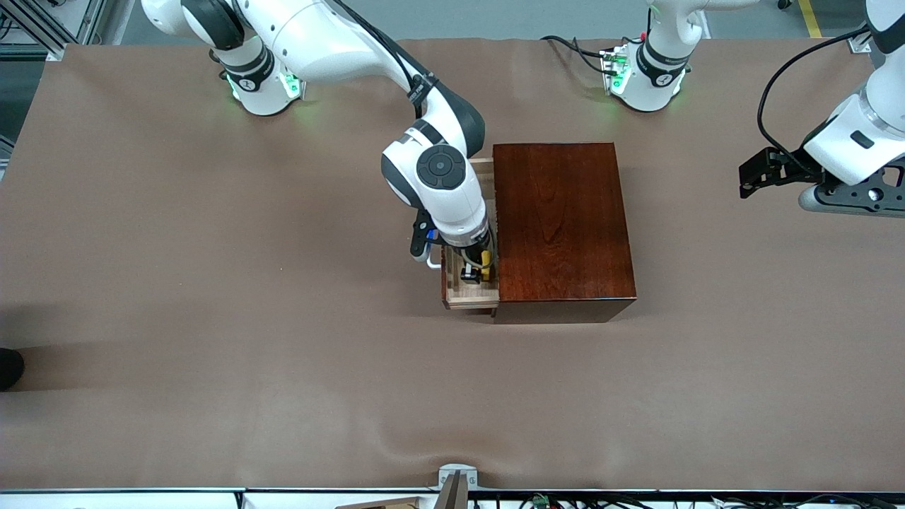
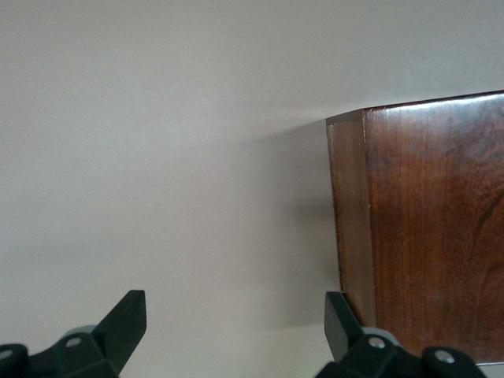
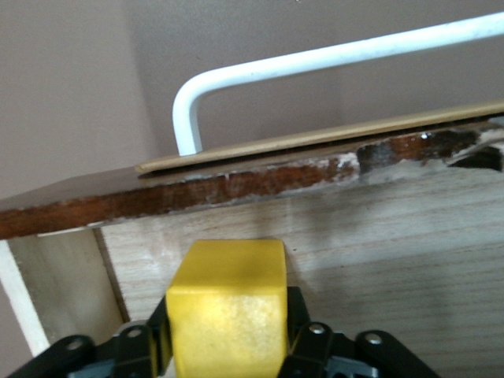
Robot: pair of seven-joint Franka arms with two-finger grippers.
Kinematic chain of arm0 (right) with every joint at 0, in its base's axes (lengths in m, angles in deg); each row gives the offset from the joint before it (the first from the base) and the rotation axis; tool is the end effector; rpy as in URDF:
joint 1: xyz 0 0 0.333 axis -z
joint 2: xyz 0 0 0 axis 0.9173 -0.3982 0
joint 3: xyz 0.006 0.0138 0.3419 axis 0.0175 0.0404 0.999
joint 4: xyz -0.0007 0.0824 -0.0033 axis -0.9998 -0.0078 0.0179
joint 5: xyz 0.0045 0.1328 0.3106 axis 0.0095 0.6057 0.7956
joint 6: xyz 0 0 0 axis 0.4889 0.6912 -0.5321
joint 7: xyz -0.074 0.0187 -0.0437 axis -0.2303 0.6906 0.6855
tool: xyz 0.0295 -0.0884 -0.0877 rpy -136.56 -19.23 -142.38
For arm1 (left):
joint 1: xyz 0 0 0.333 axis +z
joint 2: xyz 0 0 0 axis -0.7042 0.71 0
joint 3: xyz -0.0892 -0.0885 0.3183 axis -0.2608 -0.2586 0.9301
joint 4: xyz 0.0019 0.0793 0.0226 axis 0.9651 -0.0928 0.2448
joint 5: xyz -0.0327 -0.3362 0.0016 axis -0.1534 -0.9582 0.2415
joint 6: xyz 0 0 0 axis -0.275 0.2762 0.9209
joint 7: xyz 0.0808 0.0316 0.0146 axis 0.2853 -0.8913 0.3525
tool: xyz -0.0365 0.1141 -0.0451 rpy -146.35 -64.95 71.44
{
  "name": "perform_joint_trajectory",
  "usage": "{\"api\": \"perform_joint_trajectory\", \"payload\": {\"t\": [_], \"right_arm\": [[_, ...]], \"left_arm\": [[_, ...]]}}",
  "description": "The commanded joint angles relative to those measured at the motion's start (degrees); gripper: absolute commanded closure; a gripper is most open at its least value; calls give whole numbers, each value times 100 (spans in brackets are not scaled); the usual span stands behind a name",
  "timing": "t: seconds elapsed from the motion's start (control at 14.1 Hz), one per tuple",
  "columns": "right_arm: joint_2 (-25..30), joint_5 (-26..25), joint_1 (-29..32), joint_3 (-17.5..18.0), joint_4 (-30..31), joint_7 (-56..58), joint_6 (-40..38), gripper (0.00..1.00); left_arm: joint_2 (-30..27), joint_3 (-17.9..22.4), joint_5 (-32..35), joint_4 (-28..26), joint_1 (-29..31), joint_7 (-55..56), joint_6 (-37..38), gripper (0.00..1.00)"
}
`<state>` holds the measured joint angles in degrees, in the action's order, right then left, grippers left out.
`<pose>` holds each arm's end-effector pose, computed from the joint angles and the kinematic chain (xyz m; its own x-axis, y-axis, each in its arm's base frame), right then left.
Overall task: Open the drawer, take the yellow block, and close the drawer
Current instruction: 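Lower the right gripper into the drawer and grasp the yellow cube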
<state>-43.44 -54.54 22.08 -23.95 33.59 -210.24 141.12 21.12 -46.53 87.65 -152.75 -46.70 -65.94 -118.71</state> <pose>0.5291 0.5257 0.3415 -0.1393 -0.9712 -0.1934 -0.9869 0.1522 -0.0534 0.4945 -0.0550 0.6110 0.9915 -0.1291 -0.0157 -0.1294 -0.9913 -0.0250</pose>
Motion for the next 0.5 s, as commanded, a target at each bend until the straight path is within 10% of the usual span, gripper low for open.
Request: {"api": "perform_joint_trajectory", "payload": {"t": [0.0,0.43], "right_arm": [[-27,-117,6,-24,-132,-138,-55,82],[175,-82,103,2,-211,-120,-705,84]], "left_arm": [[-37,-63,43,-11,71,-27,-10,0],[-28,-63,43,-11,71,-54,-10,0]]}}
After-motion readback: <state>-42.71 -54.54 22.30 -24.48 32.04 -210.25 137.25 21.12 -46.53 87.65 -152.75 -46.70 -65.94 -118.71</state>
